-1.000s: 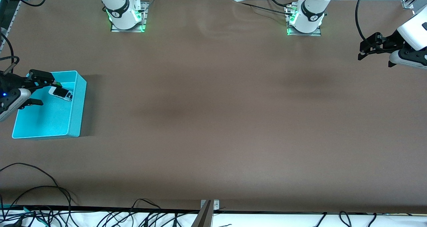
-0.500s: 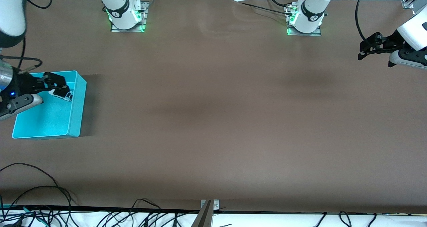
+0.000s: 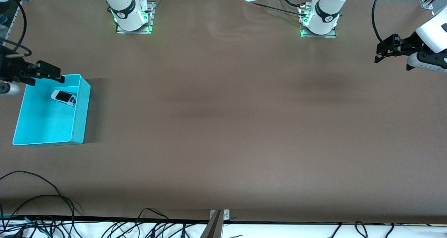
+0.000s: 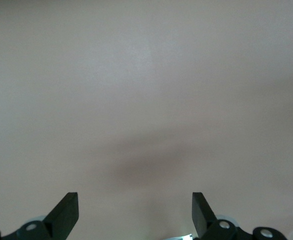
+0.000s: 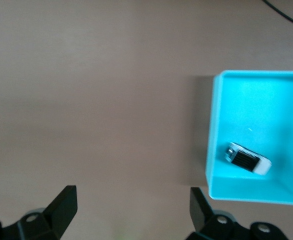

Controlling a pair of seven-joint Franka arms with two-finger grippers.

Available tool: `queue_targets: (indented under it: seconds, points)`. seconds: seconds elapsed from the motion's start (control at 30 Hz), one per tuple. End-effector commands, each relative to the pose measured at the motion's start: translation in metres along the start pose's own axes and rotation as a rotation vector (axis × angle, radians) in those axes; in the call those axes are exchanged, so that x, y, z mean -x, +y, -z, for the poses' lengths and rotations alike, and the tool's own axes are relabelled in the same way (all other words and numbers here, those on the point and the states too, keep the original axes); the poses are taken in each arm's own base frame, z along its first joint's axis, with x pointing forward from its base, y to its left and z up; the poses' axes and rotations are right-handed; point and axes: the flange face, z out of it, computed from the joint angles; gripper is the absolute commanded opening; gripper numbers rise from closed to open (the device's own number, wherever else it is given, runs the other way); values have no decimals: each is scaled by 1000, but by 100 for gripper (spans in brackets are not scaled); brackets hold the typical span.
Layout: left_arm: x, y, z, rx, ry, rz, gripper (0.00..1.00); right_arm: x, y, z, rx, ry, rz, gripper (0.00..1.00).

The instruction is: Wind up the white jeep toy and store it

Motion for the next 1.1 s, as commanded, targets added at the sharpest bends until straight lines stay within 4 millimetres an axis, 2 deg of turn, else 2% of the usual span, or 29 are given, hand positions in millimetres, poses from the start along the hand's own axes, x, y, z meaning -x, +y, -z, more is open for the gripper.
queue_targets:
  seconds: [0.0,1.07]
  points:
    - [2,2,7,24,-1,-18,100,40,-10,-3,46,35,-12,100]
    - [2,0,7,24,-3,-17,100,30,-9,-5,33,24,2,100]
